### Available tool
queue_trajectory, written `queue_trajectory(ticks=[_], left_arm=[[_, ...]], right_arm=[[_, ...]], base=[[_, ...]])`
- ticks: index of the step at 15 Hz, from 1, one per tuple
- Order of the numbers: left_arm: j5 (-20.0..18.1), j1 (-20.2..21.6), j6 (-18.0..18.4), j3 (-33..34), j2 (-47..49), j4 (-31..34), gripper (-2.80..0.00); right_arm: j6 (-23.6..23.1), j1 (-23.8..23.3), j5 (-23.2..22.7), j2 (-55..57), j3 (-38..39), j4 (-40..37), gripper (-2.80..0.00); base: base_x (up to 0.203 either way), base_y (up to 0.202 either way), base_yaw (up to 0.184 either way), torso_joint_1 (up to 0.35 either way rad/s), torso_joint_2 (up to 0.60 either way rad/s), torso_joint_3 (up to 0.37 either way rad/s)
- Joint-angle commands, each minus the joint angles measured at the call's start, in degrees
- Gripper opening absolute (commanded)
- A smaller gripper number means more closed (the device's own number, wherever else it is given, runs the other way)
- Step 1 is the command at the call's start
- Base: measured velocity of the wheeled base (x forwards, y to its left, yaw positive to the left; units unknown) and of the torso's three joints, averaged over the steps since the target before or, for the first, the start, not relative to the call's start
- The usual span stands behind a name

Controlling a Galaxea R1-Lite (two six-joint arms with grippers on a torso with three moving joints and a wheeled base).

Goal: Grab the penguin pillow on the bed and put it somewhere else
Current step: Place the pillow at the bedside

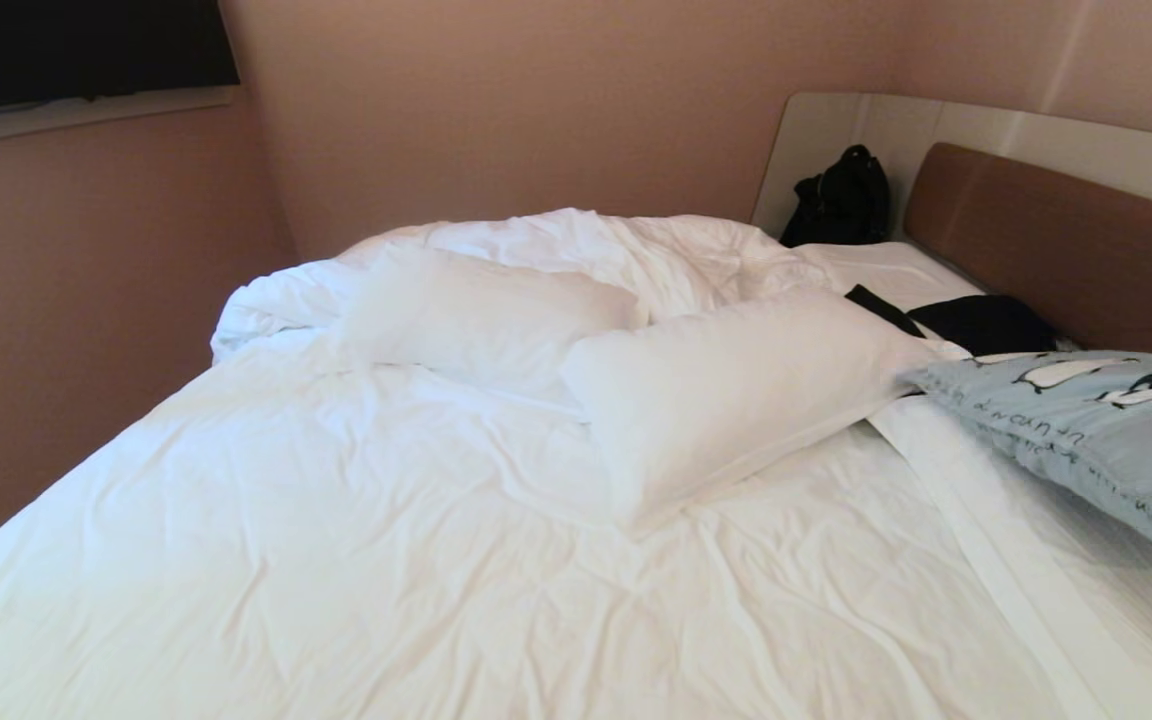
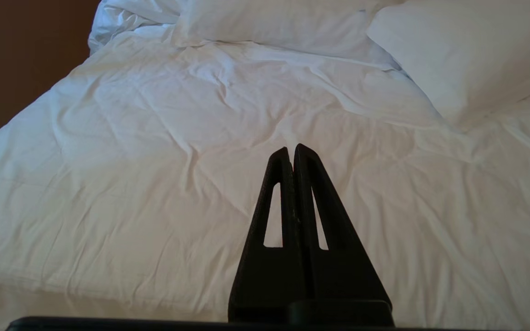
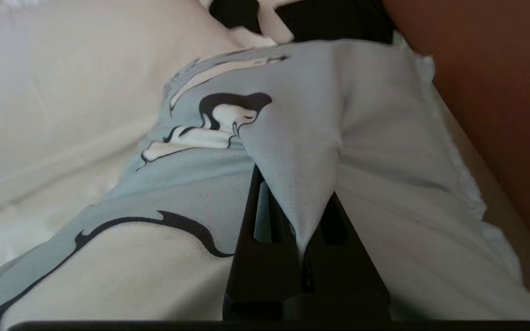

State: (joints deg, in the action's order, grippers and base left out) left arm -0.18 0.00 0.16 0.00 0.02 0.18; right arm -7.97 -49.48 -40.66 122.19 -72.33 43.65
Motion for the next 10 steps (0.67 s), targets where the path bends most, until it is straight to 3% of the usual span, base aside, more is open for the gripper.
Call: queue_trajectory(ticks=[1,5,10], left_arm=[[0.0,0.0,0.0,0.0,0.0,0.0,-2.8],[0.0,0.0,0.0,0.0,0.0,0.0,-2.8],[0.0,0.0,0.0,0.0,0.0,0.0,-2.8]], right_arm=[[-2.6,-1.2,-0.5,1.4,0.0,-0.2,-2.8],[-6.6,-5.3,-3.9,1.7,-1.5,-5.7,-2.8],[-21.2,-6.1,-3.3,3.2,-2.0,-17.2,-2.8]], base=[[0.0,0.0,0.0,0.0,0.0,0.0],[0.0,0.0,0.0,0.0,0.0,0.0],[0.0,0.0,0.0,0.0,0.0,0.0]])
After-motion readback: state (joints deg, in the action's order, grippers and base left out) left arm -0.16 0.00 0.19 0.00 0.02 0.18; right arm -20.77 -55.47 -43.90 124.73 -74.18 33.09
